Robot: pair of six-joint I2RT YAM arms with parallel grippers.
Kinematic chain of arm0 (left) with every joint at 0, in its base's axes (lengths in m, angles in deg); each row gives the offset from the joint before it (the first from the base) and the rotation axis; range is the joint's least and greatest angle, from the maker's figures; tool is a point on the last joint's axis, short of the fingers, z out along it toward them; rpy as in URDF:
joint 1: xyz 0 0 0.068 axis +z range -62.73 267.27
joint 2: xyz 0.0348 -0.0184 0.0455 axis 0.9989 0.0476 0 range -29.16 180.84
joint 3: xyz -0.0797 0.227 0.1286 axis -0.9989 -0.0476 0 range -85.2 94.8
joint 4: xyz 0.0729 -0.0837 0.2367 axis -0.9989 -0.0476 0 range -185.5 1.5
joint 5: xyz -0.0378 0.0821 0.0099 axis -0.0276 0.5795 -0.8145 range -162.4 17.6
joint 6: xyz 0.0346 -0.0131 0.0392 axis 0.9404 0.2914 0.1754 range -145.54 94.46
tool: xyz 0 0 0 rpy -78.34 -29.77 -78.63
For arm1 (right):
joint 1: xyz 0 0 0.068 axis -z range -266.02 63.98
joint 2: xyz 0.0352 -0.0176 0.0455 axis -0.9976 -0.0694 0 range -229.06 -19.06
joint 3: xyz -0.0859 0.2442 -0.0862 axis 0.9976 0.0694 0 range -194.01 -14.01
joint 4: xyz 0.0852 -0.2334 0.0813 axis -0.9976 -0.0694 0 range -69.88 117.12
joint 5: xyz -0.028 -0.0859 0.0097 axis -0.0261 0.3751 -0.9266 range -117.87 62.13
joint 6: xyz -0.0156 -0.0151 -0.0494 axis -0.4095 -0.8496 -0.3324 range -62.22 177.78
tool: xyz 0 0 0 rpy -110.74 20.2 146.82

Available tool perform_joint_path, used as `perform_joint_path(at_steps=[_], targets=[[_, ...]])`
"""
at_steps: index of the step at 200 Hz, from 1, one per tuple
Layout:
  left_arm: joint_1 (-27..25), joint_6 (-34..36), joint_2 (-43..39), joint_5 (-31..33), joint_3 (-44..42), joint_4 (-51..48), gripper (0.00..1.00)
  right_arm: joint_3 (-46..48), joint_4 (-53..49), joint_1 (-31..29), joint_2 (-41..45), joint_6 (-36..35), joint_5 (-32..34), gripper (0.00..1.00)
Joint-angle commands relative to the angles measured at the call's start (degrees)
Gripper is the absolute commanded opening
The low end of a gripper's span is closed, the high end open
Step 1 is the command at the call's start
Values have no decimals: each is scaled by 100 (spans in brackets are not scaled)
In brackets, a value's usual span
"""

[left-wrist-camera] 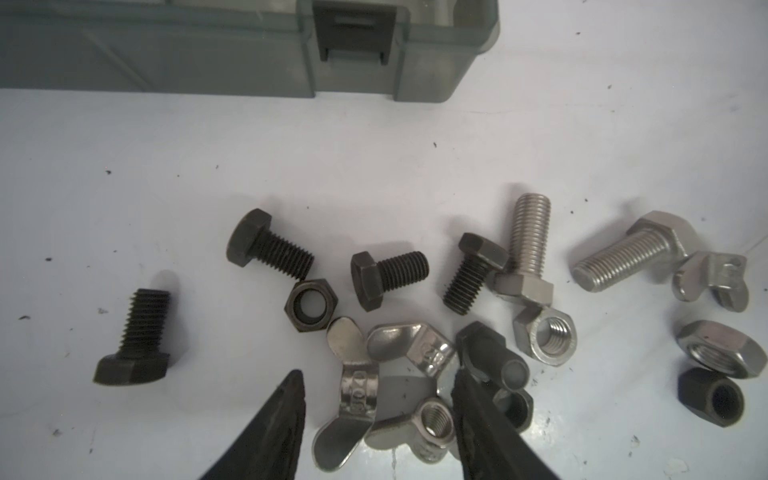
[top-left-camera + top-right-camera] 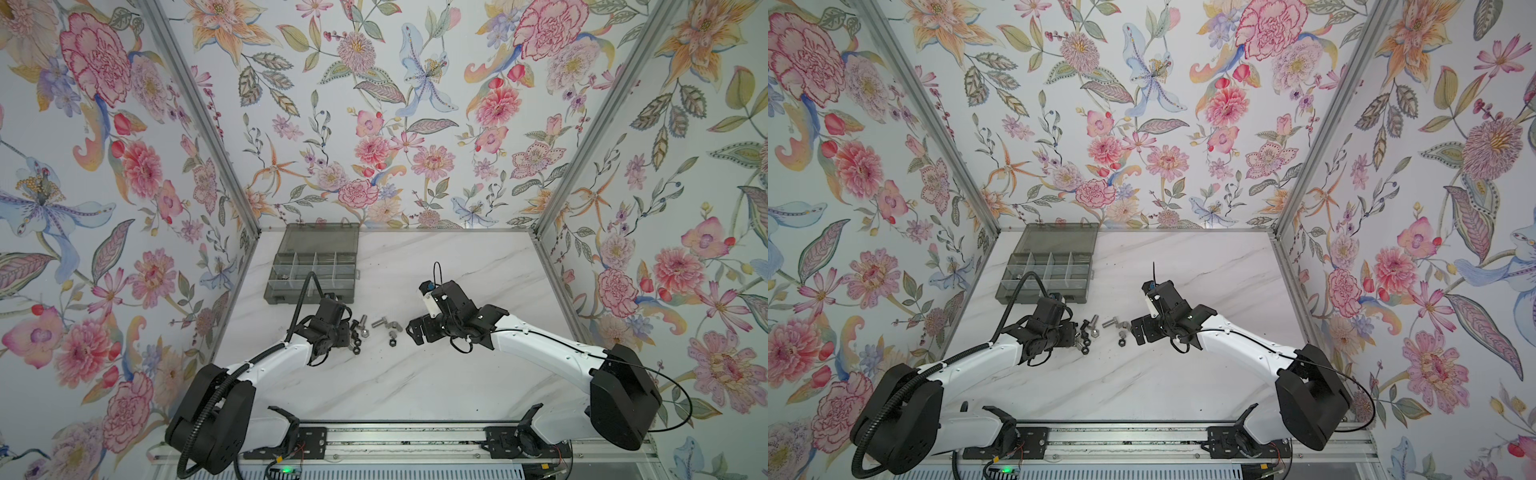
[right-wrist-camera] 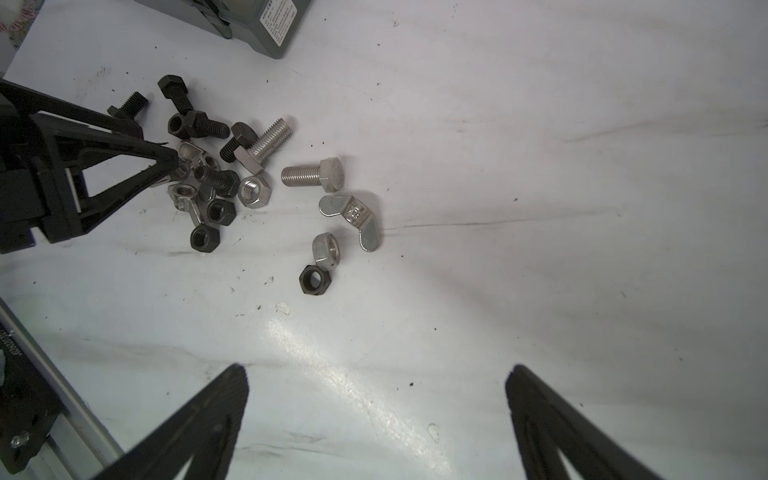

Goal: Sort the screws and nuts into containers
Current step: 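Lower the open left gripper around another silver wing nut in the pile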

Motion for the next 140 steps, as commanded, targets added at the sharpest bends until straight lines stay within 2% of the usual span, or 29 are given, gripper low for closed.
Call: perform_joint_path(at_steps=[1,53,140], targets=[[-34,-117,-52,297,-147,-225,58,-146,-28,24,-135,-53,-65,99],[-4,-62,106,295,-191,-143,49,-152,-16,24,-220,-48,-71,99],[38,-58,399,245,-284,200,45,-70,1,24,-185,-27,-42,99]])
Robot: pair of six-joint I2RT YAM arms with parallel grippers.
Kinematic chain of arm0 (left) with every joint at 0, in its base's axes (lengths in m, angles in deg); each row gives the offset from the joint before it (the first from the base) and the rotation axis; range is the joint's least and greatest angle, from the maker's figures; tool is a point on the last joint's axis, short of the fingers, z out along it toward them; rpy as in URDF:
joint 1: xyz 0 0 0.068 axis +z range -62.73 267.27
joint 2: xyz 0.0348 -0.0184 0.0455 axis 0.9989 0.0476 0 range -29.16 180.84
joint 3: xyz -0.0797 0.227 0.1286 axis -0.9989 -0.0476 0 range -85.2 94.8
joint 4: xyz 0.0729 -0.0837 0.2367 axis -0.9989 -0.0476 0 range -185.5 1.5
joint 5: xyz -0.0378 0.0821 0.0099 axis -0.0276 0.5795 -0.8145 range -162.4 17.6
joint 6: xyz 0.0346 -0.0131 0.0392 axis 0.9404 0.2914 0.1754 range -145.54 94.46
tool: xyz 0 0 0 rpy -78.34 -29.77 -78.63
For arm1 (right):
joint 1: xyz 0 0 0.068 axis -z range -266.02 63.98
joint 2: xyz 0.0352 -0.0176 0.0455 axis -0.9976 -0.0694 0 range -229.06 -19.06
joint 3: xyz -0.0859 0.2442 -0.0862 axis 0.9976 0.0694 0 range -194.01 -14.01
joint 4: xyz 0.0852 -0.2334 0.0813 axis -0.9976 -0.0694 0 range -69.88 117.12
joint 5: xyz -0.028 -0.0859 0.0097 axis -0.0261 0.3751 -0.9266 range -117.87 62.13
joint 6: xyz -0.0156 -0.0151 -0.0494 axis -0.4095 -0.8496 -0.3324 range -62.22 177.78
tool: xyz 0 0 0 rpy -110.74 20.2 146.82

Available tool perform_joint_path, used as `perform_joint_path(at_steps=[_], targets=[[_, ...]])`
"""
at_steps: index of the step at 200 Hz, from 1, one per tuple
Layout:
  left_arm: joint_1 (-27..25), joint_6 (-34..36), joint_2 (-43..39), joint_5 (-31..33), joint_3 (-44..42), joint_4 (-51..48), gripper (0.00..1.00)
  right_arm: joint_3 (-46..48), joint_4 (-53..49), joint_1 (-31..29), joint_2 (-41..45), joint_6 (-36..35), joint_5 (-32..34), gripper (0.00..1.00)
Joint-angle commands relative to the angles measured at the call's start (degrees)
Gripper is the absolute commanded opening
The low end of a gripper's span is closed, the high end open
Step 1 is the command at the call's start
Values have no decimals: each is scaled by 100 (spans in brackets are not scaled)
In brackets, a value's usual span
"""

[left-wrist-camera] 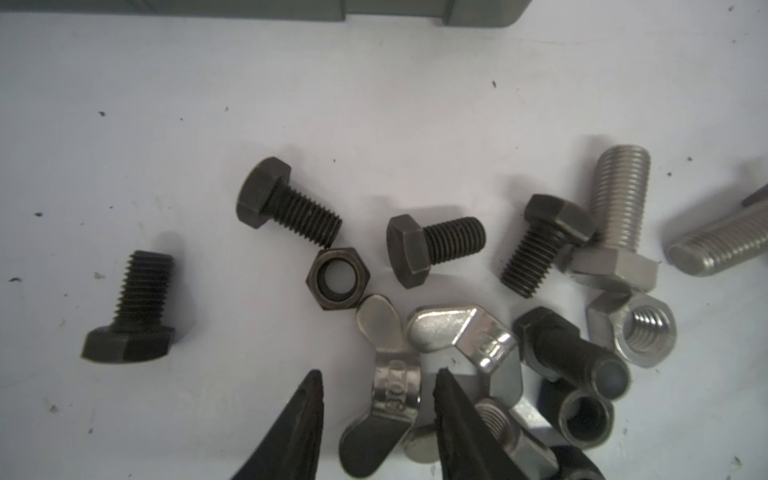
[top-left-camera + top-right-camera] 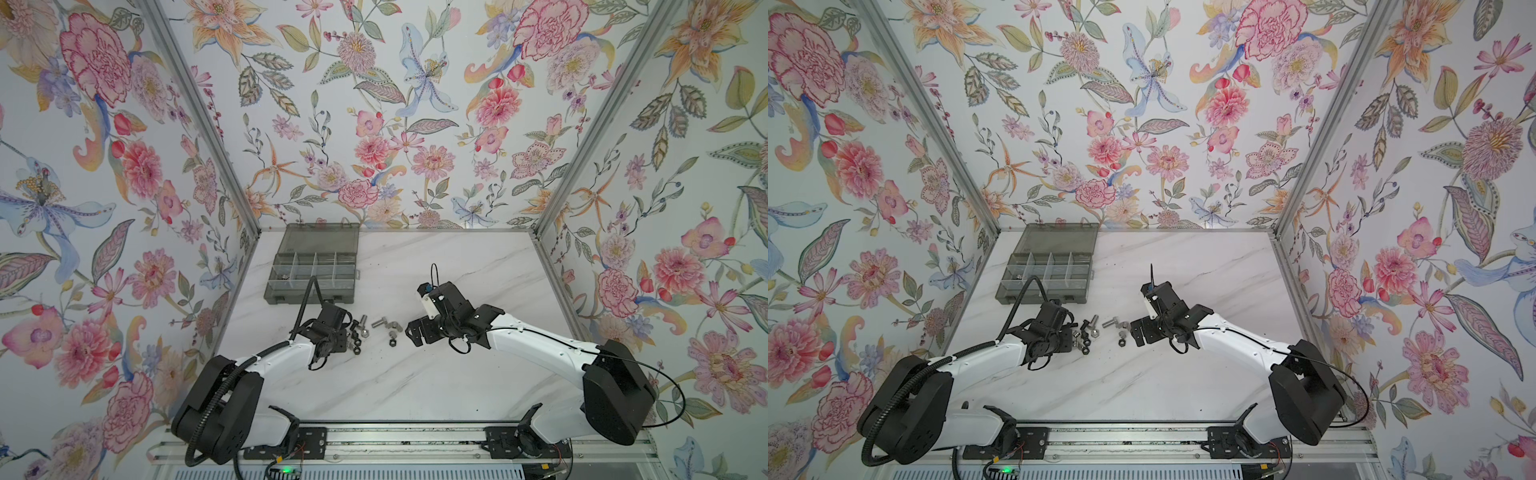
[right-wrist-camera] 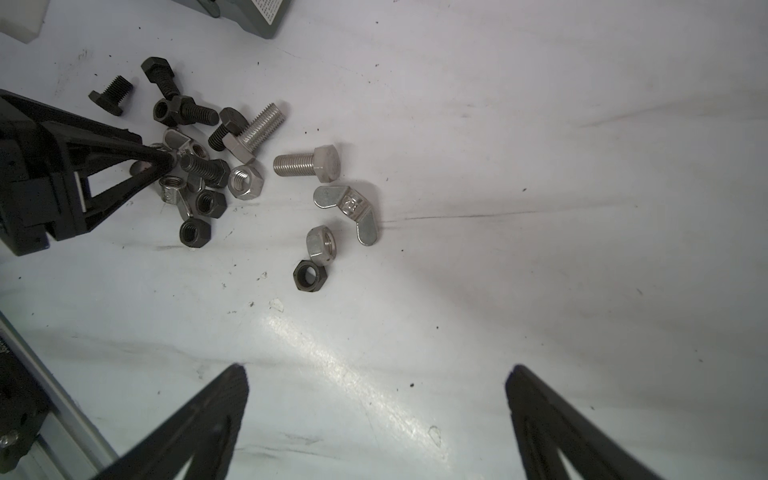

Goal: Sort the screws and nuts into containers
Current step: 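Lower the open left gripper around another silver wing nut in the pile, then close the left gripper on the silver wing nut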

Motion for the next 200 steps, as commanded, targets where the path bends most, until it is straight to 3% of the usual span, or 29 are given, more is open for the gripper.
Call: perform_joint_path(at_steps=[1,132,200], targets=[[39,-20,97,82,-107,127,45,-68,-5,24,-6,-27,-12,99],[267,180,324,-68,-45,343,40,-76,54,7,-119,51,-44,99],[268,153,384,-203,-56,376,22,-105,57,-7,-161,60,-58,99]])
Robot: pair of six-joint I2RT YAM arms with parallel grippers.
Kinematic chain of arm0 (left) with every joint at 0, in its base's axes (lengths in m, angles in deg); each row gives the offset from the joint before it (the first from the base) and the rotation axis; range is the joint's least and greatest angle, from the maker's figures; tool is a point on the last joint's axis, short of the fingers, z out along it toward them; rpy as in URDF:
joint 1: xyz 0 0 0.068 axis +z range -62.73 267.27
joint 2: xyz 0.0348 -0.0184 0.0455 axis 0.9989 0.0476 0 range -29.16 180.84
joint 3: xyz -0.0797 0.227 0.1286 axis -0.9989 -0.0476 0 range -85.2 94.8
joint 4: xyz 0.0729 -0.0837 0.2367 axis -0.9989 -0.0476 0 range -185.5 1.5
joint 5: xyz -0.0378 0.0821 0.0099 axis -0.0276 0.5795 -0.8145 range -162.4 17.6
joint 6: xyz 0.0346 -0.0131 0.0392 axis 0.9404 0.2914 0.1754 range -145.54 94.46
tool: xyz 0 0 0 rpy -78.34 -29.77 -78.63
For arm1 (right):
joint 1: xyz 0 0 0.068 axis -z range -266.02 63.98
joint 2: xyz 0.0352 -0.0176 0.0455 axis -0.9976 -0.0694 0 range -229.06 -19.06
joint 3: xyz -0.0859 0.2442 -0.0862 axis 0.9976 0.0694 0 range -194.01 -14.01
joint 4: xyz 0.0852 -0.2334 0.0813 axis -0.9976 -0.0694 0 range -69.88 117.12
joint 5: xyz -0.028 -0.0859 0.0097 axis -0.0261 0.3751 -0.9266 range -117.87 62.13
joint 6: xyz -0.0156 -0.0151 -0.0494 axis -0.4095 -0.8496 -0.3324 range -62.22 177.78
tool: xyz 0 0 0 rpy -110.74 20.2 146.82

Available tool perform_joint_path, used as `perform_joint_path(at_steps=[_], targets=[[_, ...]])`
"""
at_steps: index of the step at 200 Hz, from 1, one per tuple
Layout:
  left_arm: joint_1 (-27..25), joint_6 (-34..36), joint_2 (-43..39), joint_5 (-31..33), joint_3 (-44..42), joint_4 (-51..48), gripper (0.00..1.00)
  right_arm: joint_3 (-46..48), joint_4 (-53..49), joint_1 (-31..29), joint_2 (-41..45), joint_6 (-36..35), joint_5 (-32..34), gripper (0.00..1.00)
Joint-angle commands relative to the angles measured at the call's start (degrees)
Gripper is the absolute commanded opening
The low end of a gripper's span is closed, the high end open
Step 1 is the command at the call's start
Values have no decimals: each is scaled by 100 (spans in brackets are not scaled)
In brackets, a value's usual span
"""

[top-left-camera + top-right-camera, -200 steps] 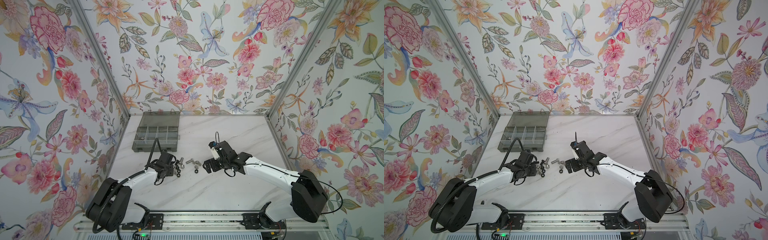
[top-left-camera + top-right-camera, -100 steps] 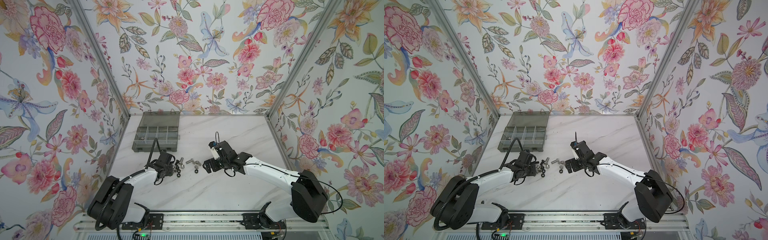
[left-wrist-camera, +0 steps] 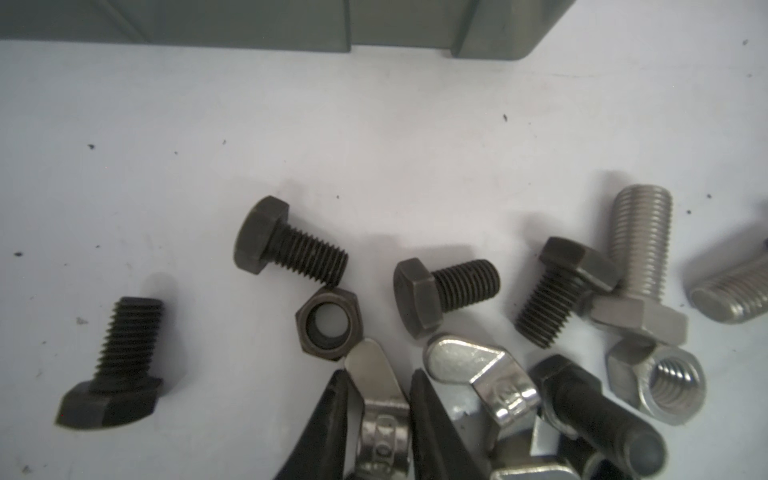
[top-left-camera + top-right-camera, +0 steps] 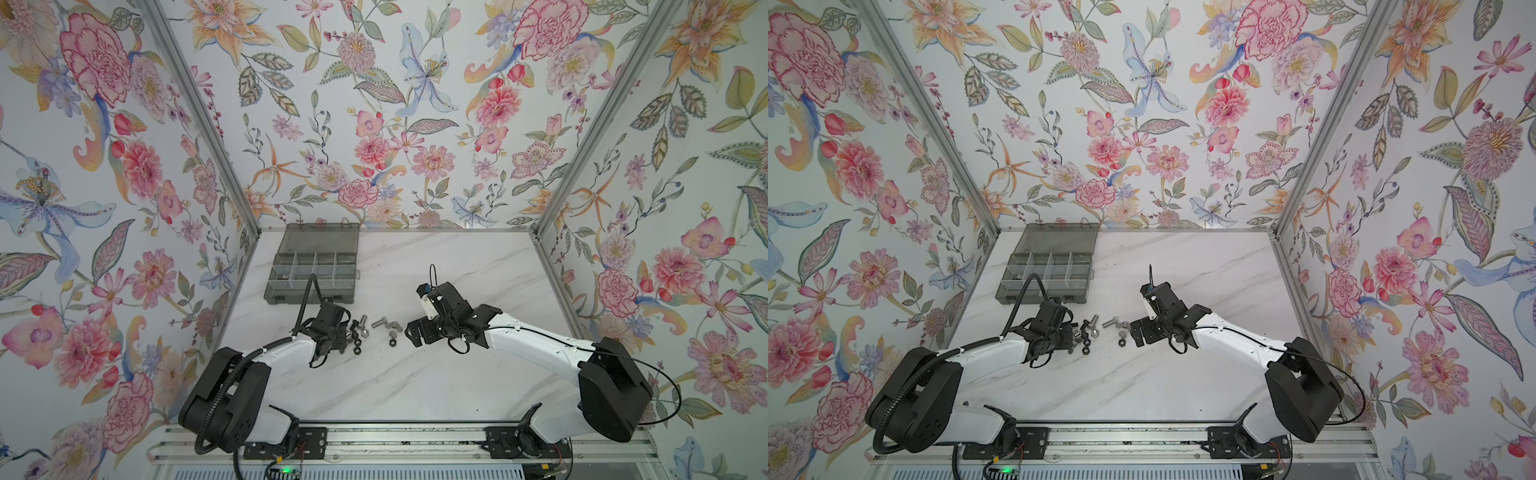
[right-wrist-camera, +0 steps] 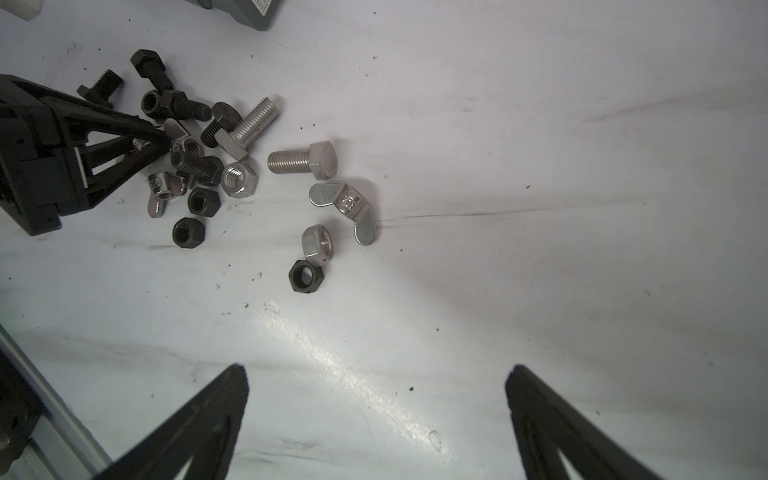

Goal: Sort the screws and nuts into containers
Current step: 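Close the left gripper on the silver wing nut, then lift the wing nut and carry it with the left gripper over the compartment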

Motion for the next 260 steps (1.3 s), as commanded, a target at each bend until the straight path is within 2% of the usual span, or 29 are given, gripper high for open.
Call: perform_joint_path(at_steps=[1,49,74,89,111,136,179,215,260], targets=[[45,-2,70,-159,-13,-176,22,-106,12,-7,-51,54,-56,99],[45,-27,-253,-181,-62,-348,9,-122,11,-18,-77,60,-72,99],[88,56,-578,-66,157,-660,2,-126,11,-18,-79,49,-78,99],[166,175,-791,4,371,-890,1,-126,11,-25,-86,48,-82,99],[463,410,-1022,12,729,-1096,0,-153,12,-20,-111,43,-95,99],[1032,731,-1011,-186,1216,-1185,0,-205,6,-24,-147,45,-100,99],[1952,1200,-425,-468,2279,-1111,0,-249,5,-34,-172,43,-107,99],[2626,1407,485,-681,3129,-688,0,-258,13,-44,-197,59,-109,99],[3145,1477,1689,-962,3779,50,0,-273,15,-36,-222,62,-111,99]])
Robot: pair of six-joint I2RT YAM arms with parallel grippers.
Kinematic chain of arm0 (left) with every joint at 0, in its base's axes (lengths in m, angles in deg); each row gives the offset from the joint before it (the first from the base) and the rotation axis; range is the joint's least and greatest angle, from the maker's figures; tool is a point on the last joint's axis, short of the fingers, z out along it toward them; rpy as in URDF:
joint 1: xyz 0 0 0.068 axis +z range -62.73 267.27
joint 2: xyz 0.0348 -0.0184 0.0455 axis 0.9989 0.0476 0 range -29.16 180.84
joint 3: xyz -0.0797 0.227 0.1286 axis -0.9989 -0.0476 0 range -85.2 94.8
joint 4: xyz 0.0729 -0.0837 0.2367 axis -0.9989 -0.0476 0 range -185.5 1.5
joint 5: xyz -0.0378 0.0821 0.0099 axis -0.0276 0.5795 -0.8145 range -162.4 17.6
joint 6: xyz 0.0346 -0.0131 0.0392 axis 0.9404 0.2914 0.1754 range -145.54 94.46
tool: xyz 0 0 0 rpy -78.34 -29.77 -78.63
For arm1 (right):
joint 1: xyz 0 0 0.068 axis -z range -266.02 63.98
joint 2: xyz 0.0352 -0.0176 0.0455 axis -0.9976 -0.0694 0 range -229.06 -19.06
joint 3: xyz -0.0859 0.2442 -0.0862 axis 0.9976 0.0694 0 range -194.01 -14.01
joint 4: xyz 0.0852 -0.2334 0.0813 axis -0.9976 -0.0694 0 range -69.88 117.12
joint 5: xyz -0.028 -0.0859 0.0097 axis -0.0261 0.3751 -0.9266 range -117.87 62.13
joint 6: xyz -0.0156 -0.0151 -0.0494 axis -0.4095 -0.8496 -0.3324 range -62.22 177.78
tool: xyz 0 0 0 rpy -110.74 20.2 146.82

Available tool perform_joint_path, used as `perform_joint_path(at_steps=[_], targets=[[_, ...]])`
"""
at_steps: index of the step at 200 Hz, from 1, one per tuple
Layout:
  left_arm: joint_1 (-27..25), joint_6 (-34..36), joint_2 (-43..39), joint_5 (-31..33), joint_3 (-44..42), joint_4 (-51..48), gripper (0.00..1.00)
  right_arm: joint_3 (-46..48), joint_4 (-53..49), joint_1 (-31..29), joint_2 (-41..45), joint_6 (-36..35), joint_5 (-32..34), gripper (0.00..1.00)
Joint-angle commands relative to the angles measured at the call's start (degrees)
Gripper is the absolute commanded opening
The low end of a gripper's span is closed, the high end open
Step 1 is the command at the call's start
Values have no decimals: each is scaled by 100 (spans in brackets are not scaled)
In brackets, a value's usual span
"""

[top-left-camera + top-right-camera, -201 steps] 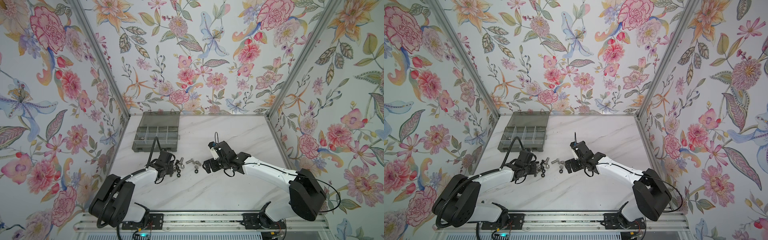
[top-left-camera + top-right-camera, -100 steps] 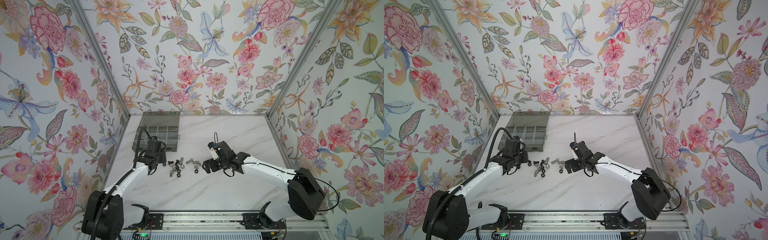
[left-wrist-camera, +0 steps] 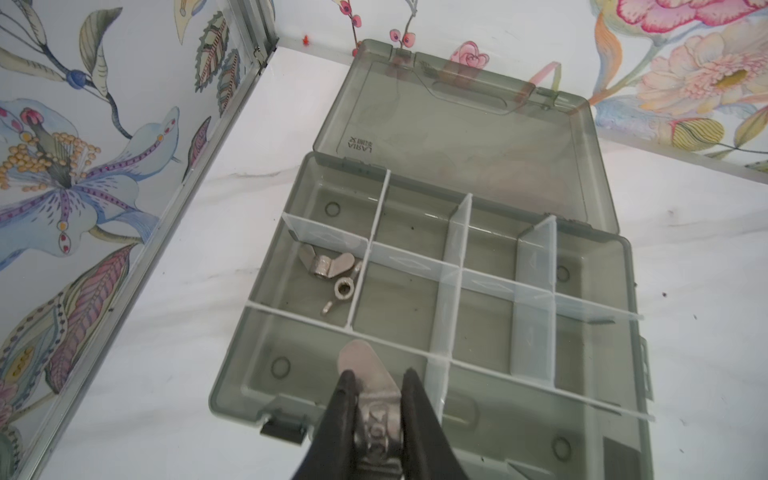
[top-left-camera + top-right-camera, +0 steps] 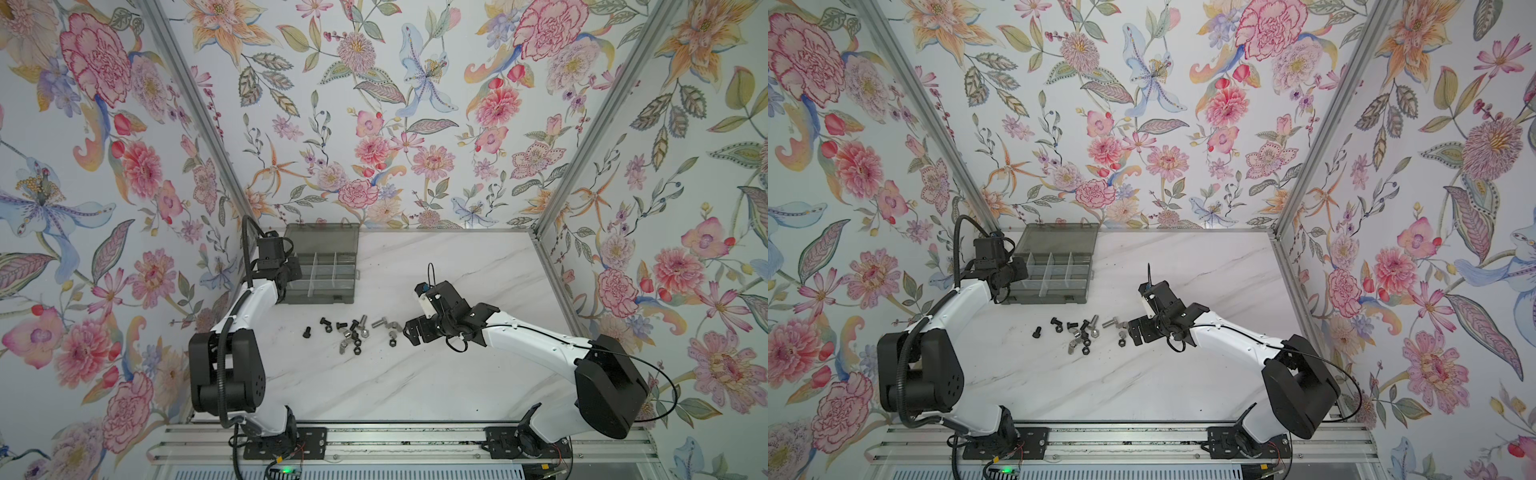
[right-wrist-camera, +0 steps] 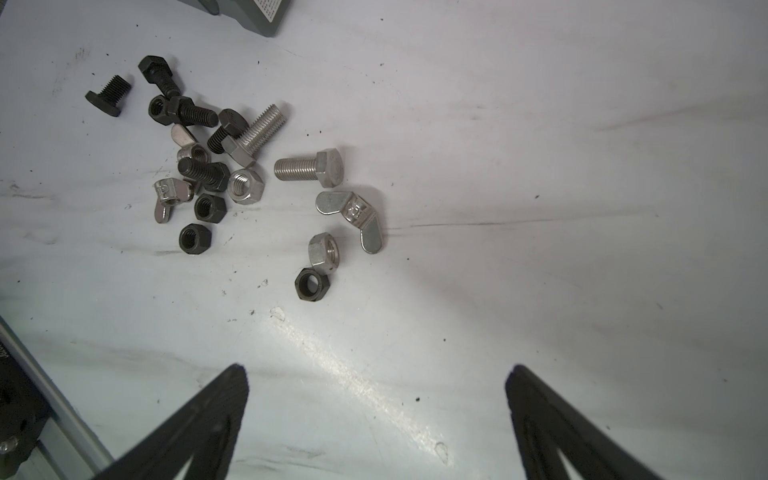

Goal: Sort the screws and nuts into containers
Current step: 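Lift the wing nut and carry it with the left gripper over the compartment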

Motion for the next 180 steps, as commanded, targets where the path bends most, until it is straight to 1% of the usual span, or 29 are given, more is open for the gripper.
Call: perform_joint_path(at_steps=[1,35,81,119,180], targets=[[233,181,555,-280,359,493,0,-163,-24,-29,-95,60,-42,99],[504,254,1337,-385,906,596,0,-185,-33,-2,-180,23,-46,99],[658,372,1834,-347,1412,590,0,-264,-33,43,-354,-1,-92,99],[667,232,2106,-557,1375,706,0,-357,-36,55,-533,-10,-144,99],[669,167,2247,-596,1258,776,0,-362,-24,77,-573,-26,-173,99]])
